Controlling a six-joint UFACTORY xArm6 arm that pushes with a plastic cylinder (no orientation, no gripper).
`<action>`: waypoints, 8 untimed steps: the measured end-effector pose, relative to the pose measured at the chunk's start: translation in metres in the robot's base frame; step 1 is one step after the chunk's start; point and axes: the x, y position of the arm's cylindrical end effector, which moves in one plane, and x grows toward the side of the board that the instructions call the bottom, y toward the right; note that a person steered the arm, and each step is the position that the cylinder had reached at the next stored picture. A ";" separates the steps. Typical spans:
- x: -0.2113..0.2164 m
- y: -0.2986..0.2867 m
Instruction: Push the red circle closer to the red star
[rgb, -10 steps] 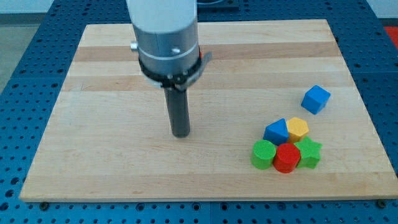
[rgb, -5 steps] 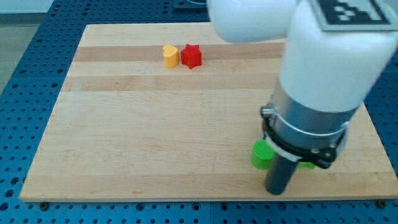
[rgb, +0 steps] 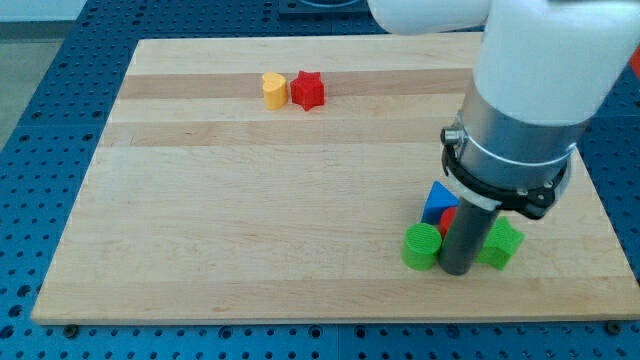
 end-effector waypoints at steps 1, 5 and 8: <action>-0.009 0.000; -0.072 0.000; -0.106 0.002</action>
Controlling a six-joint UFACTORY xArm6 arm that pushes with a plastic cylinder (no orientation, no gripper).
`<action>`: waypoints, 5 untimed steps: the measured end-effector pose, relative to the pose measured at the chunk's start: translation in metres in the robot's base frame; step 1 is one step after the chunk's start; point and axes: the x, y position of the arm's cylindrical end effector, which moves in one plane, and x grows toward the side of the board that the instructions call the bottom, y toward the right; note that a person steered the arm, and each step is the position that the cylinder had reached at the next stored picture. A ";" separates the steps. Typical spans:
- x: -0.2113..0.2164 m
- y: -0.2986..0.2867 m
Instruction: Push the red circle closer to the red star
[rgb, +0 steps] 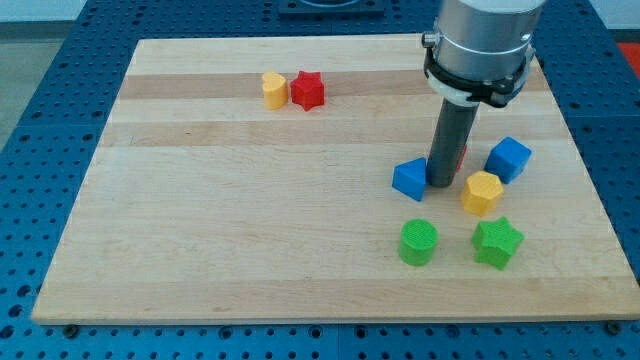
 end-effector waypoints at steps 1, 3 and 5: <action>-0.005 0.001; -0.030 0.009; -0.045 0.049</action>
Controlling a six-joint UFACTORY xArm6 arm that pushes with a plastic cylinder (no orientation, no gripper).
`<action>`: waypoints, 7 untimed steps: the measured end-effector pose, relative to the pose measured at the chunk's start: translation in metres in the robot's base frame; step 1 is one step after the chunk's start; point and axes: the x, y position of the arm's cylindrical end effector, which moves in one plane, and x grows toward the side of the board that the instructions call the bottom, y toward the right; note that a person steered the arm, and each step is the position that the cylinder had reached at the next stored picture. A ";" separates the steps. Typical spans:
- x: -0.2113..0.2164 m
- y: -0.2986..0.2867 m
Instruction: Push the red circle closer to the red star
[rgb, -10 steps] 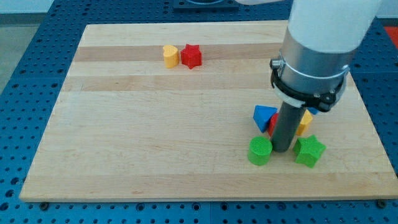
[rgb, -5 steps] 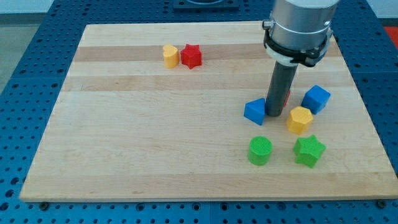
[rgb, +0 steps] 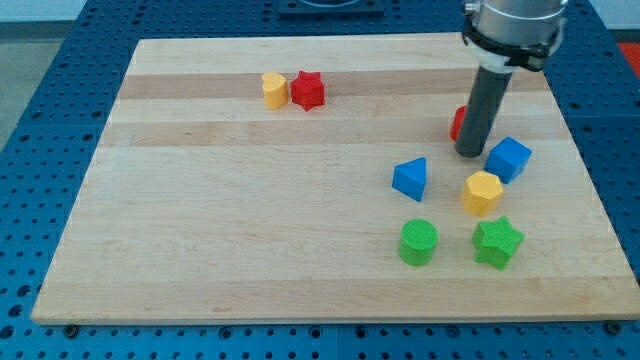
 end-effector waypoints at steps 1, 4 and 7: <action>-0.010 0.014; -0.063 0.025; -0.087 0.014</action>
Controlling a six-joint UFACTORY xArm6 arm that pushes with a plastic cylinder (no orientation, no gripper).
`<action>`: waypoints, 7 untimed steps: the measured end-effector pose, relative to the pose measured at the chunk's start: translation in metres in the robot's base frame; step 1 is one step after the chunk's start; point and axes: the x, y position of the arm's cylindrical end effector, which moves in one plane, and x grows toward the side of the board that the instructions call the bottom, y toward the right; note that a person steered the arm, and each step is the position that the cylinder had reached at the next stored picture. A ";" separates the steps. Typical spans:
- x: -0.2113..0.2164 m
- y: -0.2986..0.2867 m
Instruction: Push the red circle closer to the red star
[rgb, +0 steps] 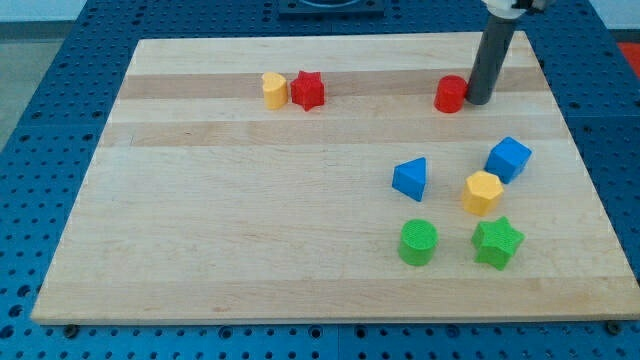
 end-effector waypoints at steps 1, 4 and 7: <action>0.000 -0.022; 0.000 -0.087; -0.001 -0.130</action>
